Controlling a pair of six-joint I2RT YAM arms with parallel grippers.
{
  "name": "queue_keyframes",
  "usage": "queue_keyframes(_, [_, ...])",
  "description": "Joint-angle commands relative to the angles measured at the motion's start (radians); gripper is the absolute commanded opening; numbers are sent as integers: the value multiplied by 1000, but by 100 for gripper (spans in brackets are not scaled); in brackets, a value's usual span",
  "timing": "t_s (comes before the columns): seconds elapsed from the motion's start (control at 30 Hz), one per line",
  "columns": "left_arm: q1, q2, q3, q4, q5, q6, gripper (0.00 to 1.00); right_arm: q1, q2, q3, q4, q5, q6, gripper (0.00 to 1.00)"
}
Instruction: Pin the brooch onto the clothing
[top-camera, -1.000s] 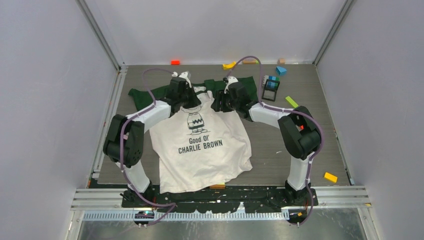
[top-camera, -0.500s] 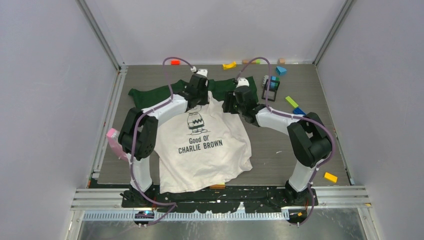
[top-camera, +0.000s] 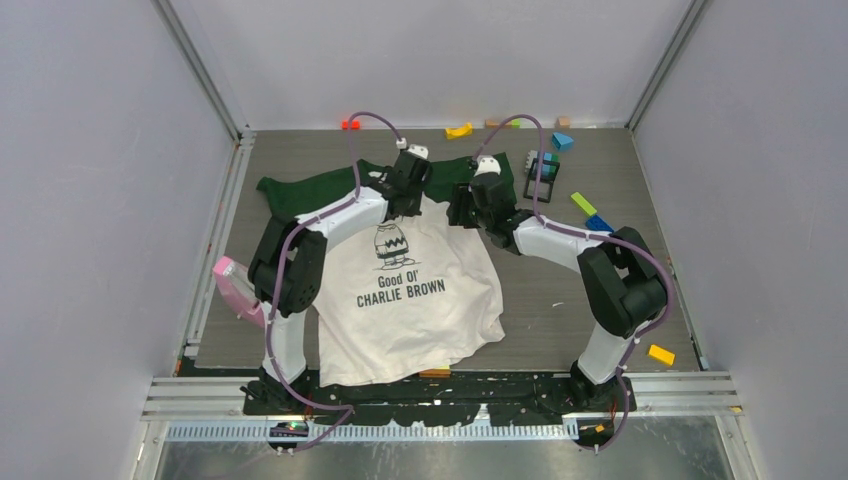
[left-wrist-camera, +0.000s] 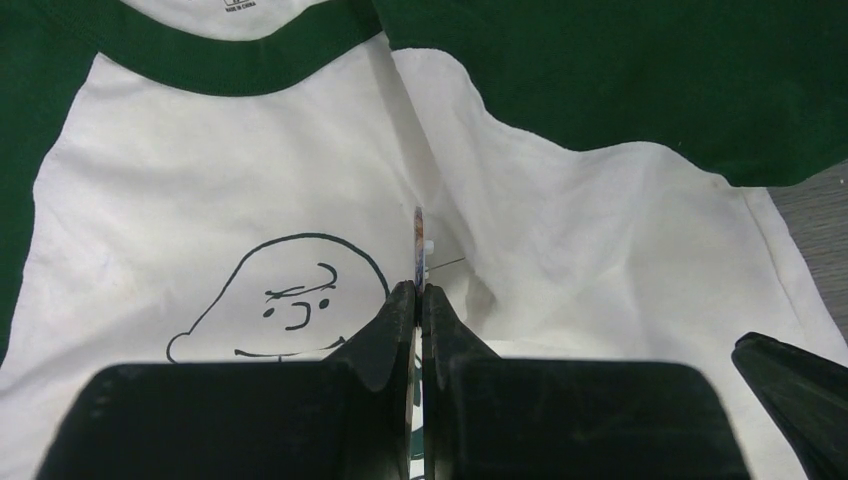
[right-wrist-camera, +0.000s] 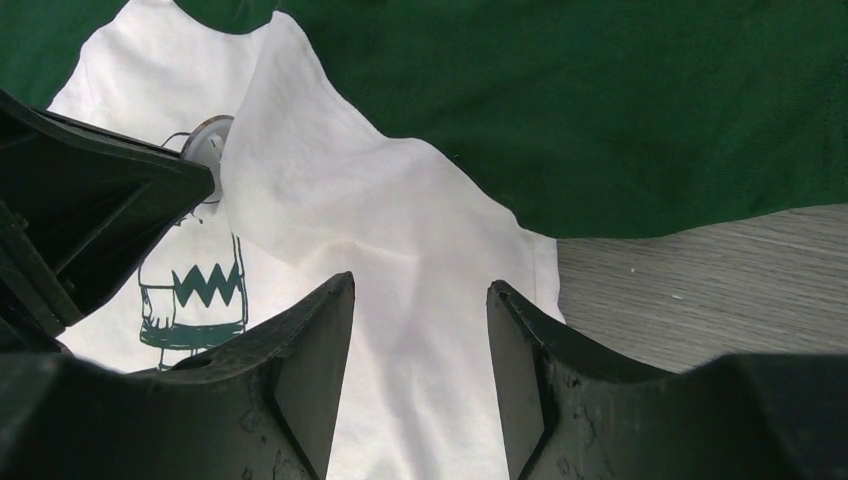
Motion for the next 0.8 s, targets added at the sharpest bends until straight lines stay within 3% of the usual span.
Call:
queue_keyframes(0.0, [-12,-22,20,-13,-27,17,0,0,-54,-3,38,31,-10,57])
queue_keyframes(0.37, [-39,-6,71,-28,-2,20,0,0,-43,-2,30,30,-11,57])
queue_keyframes(0.77, [-37,-33,52,91,47,-101,0,0,-25,5,26,22,-8,56])
